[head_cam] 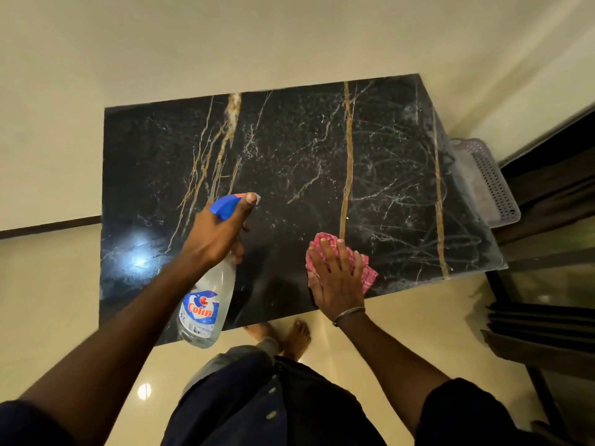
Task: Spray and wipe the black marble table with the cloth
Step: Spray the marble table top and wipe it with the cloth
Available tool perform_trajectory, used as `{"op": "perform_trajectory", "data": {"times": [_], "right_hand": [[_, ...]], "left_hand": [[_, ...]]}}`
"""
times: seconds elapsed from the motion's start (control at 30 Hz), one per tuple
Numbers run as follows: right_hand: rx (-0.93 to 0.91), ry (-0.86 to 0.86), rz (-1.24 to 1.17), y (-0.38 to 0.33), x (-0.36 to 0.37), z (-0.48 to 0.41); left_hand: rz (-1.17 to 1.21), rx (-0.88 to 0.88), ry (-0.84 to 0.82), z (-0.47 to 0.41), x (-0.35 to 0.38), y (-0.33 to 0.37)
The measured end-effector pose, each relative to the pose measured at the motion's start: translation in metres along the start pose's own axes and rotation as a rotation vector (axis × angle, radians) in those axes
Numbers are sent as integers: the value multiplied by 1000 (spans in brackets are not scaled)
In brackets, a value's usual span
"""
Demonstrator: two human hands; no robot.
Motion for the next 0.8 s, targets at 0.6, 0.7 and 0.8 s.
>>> {"op": "perform_trajectory", "data": {"times": [0.6,0.7,0.8], "right_hand": [[-129,43,43,-4,-37,-193],[-142,53,37,1,-47,-240],[-158,62,32,6,-56,-282]], "left_hand": [[62,-113,-85,-97,-33,1],[76,-149,-66,-117,-36,-1],[80,-165,-66,-138,-35,0]]}}
Point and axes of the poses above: each hand's wrist, its own z-axis away from the middle knuckle, its own x-axis out of the palm, y = z × x, the point moved 6 cm from there along -z, towards the middle knuckle, and after that the axes turned 4 degrees about -x, right-handed, at the moved point
